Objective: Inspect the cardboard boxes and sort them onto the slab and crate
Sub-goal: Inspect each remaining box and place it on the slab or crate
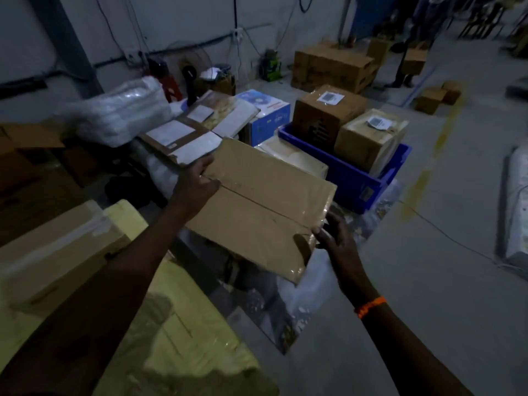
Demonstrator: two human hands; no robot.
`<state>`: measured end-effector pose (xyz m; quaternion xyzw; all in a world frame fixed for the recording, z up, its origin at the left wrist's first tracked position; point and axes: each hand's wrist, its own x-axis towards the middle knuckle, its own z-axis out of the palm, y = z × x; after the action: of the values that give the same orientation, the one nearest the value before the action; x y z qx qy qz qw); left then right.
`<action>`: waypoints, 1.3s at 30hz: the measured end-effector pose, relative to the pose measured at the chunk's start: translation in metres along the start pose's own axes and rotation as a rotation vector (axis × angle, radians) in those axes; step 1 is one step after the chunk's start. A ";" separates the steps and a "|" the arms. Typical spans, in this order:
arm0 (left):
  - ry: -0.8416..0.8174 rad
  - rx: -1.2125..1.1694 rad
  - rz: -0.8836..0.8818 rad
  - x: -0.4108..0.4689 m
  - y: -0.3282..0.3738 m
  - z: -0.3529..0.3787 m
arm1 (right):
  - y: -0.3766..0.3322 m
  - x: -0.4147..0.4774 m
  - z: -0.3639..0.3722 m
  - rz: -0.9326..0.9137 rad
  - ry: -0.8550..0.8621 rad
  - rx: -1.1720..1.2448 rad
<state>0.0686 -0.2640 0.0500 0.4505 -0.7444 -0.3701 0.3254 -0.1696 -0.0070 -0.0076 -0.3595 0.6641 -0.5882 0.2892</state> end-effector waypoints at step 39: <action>0.110 -0.159 0.073 -0.050 -0.096 0.077 | 0.016 0.167 0.125 0.120 0.066 0.136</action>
<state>0.0659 -0.2292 -0.0787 0.4156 -0.7094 -0.3907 0.4139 -0.1668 -0.2146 -0.0346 -0.2789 0.6523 -0.6251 0.3255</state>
